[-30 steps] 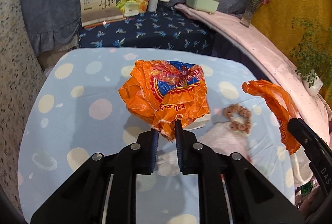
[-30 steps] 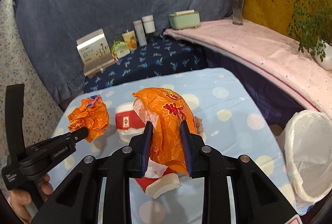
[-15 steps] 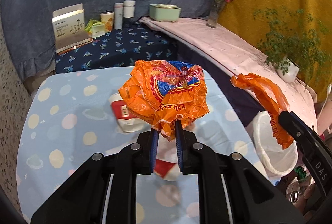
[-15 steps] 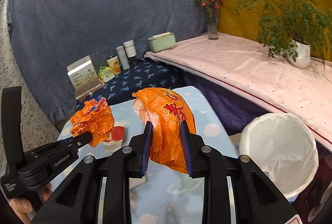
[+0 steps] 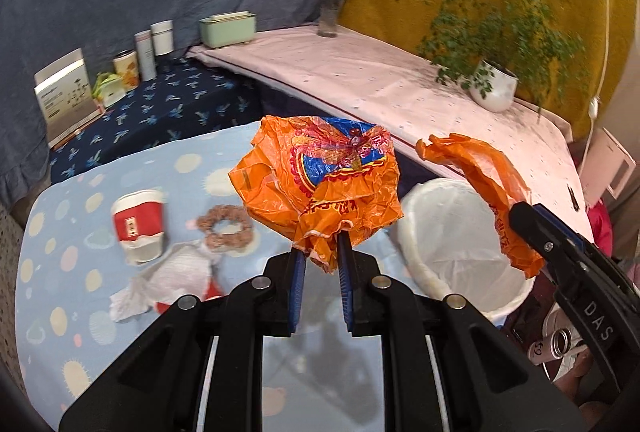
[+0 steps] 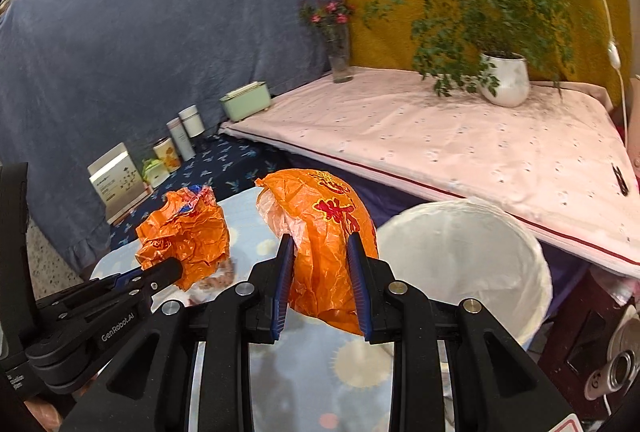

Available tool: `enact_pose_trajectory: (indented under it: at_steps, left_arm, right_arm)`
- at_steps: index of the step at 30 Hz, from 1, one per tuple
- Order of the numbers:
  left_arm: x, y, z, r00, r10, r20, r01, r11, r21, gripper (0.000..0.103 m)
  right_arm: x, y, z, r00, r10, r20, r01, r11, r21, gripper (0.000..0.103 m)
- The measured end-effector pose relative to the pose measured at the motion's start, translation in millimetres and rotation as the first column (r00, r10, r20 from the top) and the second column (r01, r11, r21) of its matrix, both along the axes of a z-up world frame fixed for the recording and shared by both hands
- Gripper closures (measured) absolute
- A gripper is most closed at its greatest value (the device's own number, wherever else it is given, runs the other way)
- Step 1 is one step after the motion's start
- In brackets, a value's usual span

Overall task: Collect trash
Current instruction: 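Carry both orange bags to the wastebasket and release them inside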

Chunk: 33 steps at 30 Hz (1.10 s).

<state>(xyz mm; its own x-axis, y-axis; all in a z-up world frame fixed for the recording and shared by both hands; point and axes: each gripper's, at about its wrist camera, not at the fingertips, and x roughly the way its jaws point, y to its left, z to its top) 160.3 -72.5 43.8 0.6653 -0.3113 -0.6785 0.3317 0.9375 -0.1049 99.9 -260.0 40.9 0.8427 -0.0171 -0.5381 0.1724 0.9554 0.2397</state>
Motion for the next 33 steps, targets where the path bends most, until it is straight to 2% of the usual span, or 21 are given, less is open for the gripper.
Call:
enact_pose_trajectory:
  at_steps: [15, 25, 29, 30, 31, 33]
  left_arm:
    - [-5.6, -100.8, -12.2, 0.985, -0.171, -0.030, 0.172, 0.985, 0.026, 0.088]
    - [3.4, -145.7, -27.1, 0.972, -0.227, -0.063, 0.229, 0.973, 0.033, 0.087]
    - [7.3, -155.8, -31.2, 0.968, -0.240, -0.073, 0.242, 0.970, 0.027, 0.077]
    - [7.6, -157.9, -32.1, 0.970, -0.234, -0.069, 0.237, 0.971, 0.038, 0.067]
    - [8.2, -159.2, -32.8, 0.972, -0.229, -0.062, 0.232, 0.972, 0.045, 0.061]
    - [10.6, -159.7, -34.8, 0.972, -0.225, -0.067, 0.229, 0.972, 0.047, 0.058]
  right_arm:
    - [-25.7, -81.4, -17.3, 0.990, -0.142, -0.016, 0.143, 0.989, 0.038, 0.077]
    - [-30.2, -118.5, -31.6, 0.979, -0.199, -0.041, 0.201, 0.978, 0.051, 0.077]
    - [-27.4, -126.9, -35.6, 0.976, -0.213, -0.047, 0.215, 0.975, 0.055, 0.077]
    - [-27.0, -128.6, -36.6, 0.975, -0.216, -0.049, 0.218, 0.974, 0.056, 0.077]
    - [-26.7, -130.0, -37.8, 0.975, -0.218, -0.050, 0.221, 0.974, 0.057, 0.077]
    - [-25.1, -132.1, -39.8, 0.974, -0.222, -0.054, 0.225, 0.973, 0.056, 0.077]
